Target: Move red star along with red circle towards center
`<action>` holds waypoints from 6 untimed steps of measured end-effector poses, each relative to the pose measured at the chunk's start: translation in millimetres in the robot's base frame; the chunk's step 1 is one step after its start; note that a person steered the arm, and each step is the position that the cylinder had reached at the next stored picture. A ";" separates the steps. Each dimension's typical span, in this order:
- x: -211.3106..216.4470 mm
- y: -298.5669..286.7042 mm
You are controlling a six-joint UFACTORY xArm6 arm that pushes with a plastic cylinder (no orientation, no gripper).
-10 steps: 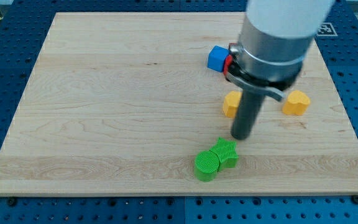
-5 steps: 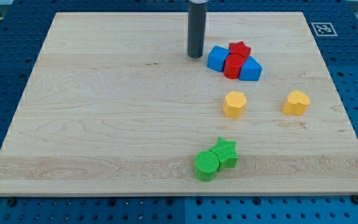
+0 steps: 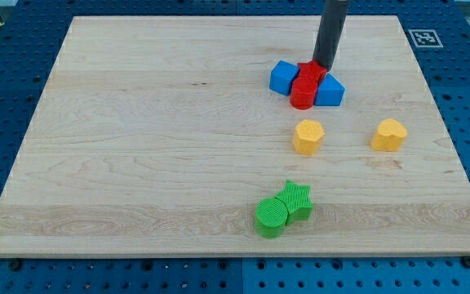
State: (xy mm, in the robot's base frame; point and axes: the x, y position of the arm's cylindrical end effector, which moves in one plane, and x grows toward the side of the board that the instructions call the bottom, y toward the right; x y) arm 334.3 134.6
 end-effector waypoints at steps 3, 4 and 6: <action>16.6 -3.8; 16.7 -21.0; 34.3 -62.0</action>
State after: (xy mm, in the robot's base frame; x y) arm 368.6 72.6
